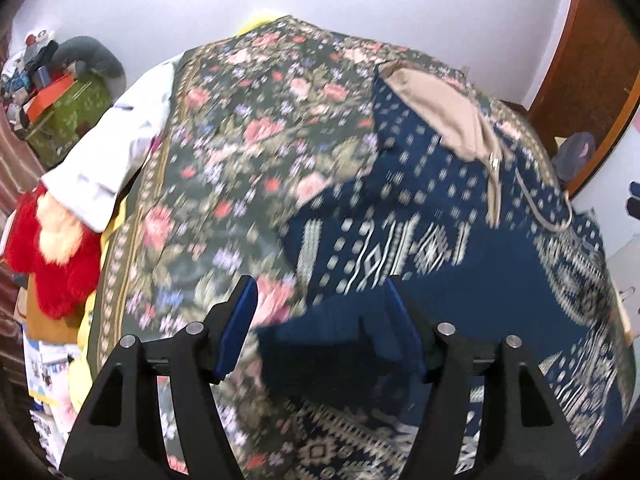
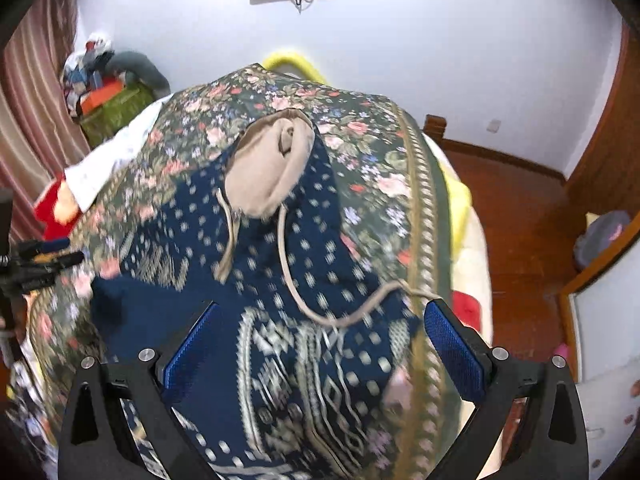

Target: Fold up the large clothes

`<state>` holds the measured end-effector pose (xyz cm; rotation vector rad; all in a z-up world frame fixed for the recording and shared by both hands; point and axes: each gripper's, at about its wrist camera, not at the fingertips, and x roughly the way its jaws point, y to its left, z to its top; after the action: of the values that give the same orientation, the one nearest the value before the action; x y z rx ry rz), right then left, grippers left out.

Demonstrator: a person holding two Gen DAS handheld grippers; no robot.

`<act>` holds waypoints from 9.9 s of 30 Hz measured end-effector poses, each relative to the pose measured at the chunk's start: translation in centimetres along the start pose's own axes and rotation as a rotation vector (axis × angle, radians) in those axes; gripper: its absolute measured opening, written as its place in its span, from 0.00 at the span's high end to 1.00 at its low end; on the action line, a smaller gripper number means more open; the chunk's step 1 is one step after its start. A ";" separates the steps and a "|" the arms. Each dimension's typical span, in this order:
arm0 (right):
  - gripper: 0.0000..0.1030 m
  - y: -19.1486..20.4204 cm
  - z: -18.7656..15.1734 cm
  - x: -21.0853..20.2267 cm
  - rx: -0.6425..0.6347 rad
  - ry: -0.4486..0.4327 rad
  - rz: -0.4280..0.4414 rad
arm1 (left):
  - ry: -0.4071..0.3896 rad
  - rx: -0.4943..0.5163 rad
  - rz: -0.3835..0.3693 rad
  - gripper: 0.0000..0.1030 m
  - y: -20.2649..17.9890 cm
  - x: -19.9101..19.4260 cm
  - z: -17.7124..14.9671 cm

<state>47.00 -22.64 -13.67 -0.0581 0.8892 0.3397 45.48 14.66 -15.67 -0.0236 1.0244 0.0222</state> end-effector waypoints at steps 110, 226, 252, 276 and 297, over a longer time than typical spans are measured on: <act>0.92 5.4 0.4 1.0 0.076 -0.058 0.289 | -0.142 0.133 -0.173 0.94 -9.2 -2.3 3.8; 0.21 -10.0 -10.0 6.3 0.262 0.121 -0.109 | 0.127 -0.124 0.069 0.00 3.2 11.1 -7.0; 0.88 -3.5 -2.8 7.7 0.238 0.015 0.047 | -0.053 -0.205 -0.068 0.85 2.2 6.7 -2.4; 0.88 -0.2 7.9 17.8 0.200 0.023 -0.051 | -0.044 -0.164 0.122 0.60 9.4 13.3 6.0; 0.08 1.2 3.8 3.5 -0.037 -0.164 -0.179 | -0.241 0.010 0.231 0.15 7.3 -1.6 2.2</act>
<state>51.52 -19.87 -13.83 -0.1410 0.7093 0.1904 46.34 22.00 -13.26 0.1047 0.7821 0.2250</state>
